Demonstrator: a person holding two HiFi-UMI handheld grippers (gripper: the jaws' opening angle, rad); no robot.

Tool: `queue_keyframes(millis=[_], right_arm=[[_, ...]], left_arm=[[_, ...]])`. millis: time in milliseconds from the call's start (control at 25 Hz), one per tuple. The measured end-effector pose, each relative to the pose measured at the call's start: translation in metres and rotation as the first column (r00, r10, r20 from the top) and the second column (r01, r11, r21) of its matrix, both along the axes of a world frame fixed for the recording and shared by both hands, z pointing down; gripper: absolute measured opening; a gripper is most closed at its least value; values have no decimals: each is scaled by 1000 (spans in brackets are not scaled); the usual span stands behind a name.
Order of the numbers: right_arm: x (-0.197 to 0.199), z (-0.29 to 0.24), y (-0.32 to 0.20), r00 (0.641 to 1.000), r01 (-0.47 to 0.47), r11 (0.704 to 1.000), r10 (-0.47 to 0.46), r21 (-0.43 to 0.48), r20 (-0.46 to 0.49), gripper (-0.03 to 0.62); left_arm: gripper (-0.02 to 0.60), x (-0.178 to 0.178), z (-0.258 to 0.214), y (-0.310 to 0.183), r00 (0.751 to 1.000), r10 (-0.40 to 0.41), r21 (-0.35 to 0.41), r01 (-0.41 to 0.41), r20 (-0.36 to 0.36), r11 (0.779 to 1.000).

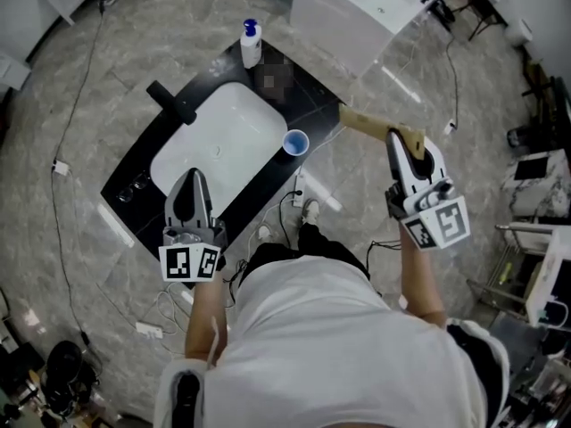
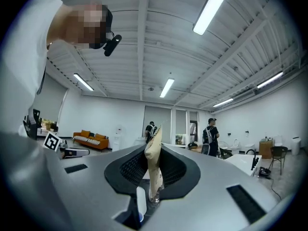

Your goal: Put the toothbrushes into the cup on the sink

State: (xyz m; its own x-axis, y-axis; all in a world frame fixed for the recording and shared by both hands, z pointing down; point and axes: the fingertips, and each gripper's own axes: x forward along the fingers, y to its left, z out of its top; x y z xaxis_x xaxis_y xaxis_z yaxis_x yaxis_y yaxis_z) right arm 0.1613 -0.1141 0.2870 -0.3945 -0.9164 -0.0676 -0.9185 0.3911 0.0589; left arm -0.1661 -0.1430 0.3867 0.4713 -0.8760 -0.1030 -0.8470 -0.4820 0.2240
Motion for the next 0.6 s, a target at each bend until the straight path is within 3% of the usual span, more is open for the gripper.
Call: queue_keyframes(millis=[600], right_arm=[[8,11,-77,991,130,991,-130,14,-13,74]], left_arm=[[3,28,-10,-21,998,-52,1,52,30,999]])
